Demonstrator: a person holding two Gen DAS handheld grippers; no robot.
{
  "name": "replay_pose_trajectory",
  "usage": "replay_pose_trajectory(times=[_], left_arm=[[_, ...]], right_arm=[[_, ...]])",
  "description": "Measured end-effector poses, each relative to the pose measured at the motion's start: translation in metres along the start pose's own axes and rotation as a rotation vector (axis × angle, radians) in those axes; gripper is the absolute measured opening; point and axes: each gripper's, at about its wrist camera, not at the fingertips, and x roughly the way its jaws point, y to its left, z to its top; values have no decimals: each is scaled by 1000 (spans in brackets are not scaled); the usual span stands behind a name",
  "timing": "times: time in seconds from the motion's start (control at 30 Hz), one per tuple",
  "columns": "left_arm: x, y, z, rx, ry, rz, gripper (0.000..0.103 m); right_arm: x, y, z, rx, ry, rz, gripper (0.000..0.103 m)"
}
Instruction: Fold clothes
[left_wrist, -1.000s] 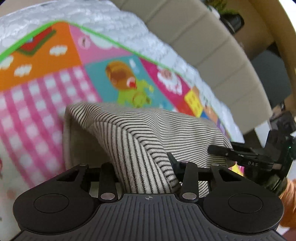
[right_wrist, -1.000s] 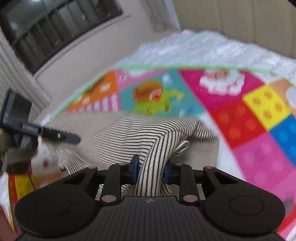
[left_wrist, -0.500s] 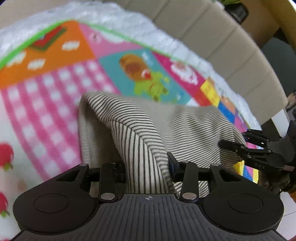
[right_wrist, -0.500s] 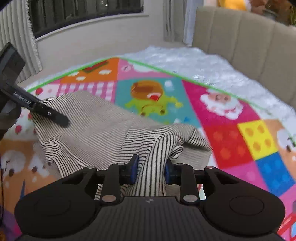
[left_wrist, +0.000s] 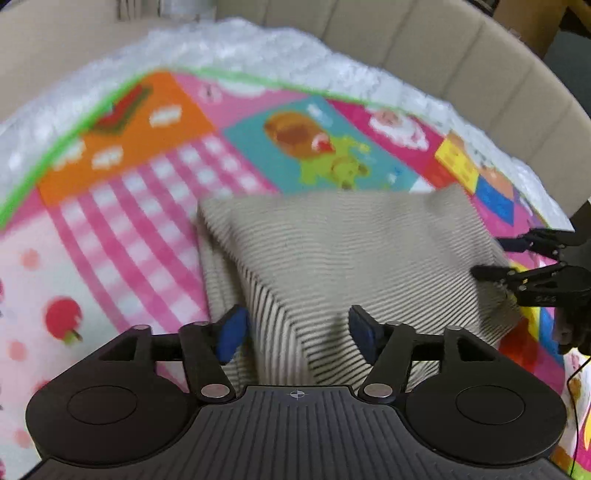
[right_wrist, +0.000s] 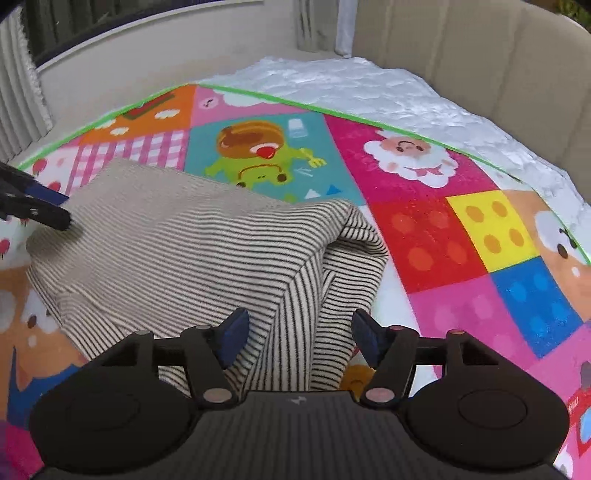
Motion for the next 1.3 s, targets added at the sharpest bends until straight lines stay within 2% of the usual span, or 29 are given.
replay_pose_trajectory(times=[0.03,0.1,0.23,0.33,0.4,0.5,0.67,0.9,1.03,1.3], left_arm=[[-6,-4,2,3,-14,-2,77],[-10,-10,3,-34,10,-81,80],[10,-15,-12,-219,216,-333,83],[33,-11,-29,-350,329,-418,84],[42,-5,-34,-406,340,-407,84],[47,8,-33,-466,299,-382,88],[53,24,-31,-516,256,-345,89],[59,40,-26,-569,216,-353,88],[60,41,-16,-528,175,-317,88],[67,40,21,-380,36,-219,88]], right_arm=[[-2,-2,2,14,-8,-4,63],[-5,-6,5,41,-23,-13,66],[-8,-18,14,118,-56,-31,69],[2,-24,28,142,-67,-32,69],[10,-27,38,148,-71,-31,69],[22,-30,54,157,-77,-29,69],[42,-37,80,172,-86,-26,69],[82,-25,64,70,43,-32,69],[75,-21,50,42,70,5,68],[30,-3,2,-10,112,71,68]])
